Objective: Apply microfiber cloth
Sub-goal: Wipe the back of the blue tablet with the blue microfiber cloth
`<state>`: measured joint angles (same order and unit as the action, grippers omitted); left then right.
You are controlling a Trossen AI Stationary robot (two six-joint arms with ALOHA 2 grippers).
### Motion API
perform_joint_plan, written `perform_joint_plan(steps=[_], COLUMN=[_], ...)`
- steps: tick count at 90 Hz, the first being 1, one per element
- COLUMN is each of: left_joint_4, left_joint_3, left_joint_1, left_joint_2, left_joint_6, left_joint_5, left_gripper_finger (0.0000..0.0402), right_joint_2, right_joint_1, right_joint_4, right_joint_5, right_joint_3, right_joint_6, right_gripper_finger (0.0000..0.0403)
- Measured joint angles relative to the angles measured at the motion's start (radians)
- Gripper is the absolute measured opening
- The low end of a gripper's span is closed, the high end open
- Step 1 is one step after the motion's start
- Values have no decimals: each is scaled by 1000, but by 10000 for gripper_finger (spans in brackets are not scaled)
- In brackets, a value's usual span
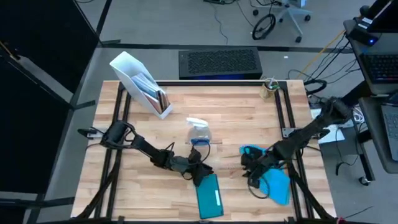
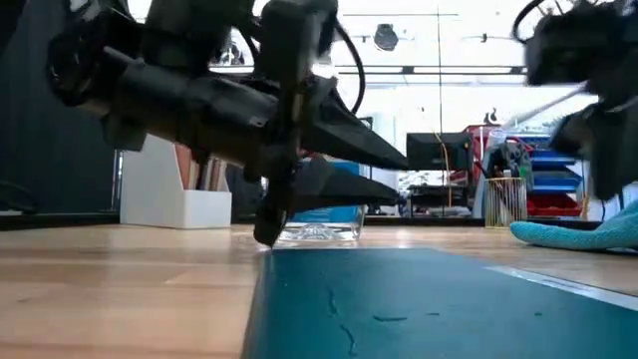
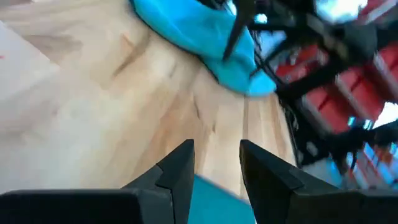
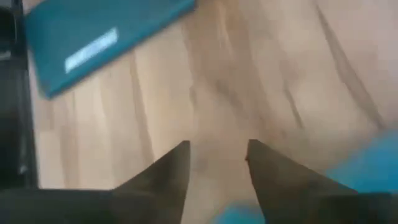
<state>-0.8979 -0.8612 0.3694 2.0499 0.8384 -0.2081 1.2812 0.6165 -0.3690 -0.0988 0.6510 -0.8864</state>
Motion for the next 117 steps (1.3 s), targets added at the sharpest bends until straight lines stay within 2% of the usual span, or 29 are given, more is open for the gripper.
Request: perform_joint_plan(steps=[10, 20, 35, 45, 68, 82, 92, 105, 117], left_joint_4=[134, 236, 257, 296, 295, 322, 333, 338, 327], left_joint_3=[-1, -2, -24, -56, -80, -80, -81, -85, -88], left_joint_1=[27, 33, 57, 61, 43, 24, 23, 23, 6], left_joint_2=[-72, -114, -111, -88, -39, -27, -12, 12, 30], left_joint_6=[-109, -237, -439, -508, -567, -567, -584, -658, -663], left_joint_5=[3, 3, 16, 26, 43, 65, 143, 130, 121], left_gripper_finger=[114, 114, 114, 114, 114, 114, 114, 114, 114], right_joint_2=[-85, -116, -74, -6, 204, 248, 235, 221, 223], right_joint_1=[82, 148, 218, 232, 228, 228, 236, 246, 252], right_joint_4=[-58, -177, -358, -432, -401, -321, -313, -324, -243], right_joint_5=[0, -7, -8, -10, -62, -97, -101, -104, -173], right_joint_3=[5, 4, 4, 4, 11, 17, 32, 92, 190], right_joint_6=[-19, -71, -157, -172, -187, -221, -299, -303, -239], right_gripper_finger=[174, 171, 151, 141, 137, 132, 100, 17, 7])
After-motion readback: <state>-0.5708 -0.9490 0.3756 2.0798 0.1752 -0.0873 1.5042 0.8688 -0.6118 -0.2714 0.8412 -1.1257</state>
